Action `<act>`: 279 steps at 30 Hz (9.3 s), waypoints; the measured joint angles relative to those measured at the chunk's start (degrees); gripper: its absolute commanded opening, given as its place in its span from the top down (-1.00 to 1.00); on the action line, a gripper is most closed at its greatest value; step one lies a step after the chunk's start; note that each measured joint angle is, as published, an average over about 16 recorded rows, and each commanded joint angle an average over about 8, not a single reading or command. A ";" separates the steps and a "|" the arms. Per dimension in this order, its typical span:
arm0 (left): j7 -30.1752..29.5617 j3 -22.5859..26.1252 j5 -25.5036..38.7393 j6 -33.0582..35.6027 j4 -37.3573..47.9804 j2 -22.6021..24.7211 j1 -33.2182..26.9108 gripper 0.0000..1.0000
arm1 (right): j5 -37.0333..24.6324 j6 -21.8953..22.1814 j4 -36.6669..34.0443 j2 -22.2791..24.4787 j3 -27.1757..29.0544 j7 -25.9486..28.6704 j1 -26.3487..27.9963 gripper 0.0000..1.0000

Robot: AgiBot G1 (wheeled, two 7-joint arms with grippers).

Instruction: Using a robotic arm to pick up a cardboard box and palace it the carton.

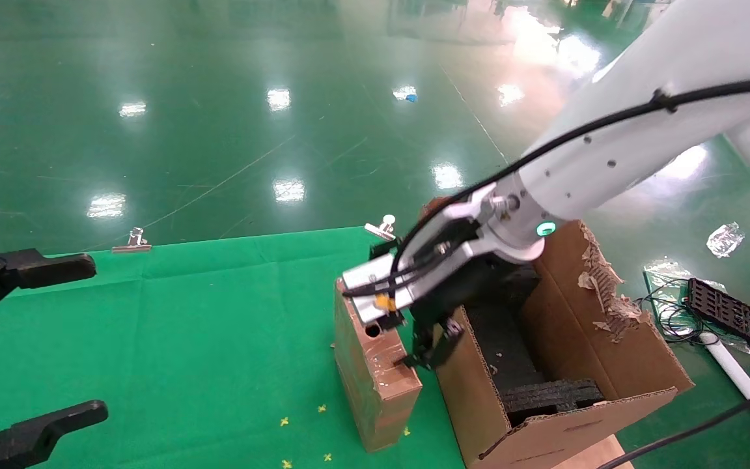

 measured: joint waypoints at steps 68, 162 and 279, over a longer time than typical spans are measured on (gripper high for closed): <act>0.14 0.27 -0.19 -0.12 0.00 -0.11 -0.06 1.00 | 6.95 0.92 -25.55 -8.70 -13.73 43.33 2.47 1.00; 0.30 0.60 -0.42 -0.26 0.00 -0.25 -0.13 -1.00 | -9.02 11.04 -68.48 0.27 -16.18 39.34 5.31 1.00; 0.51 0.96 -0.67 -0.40 0.07 -0.38 -0.22 -1.00 | 28.74 14.01 -25.04 11.50 25.24 1.10 -24.45 -1.00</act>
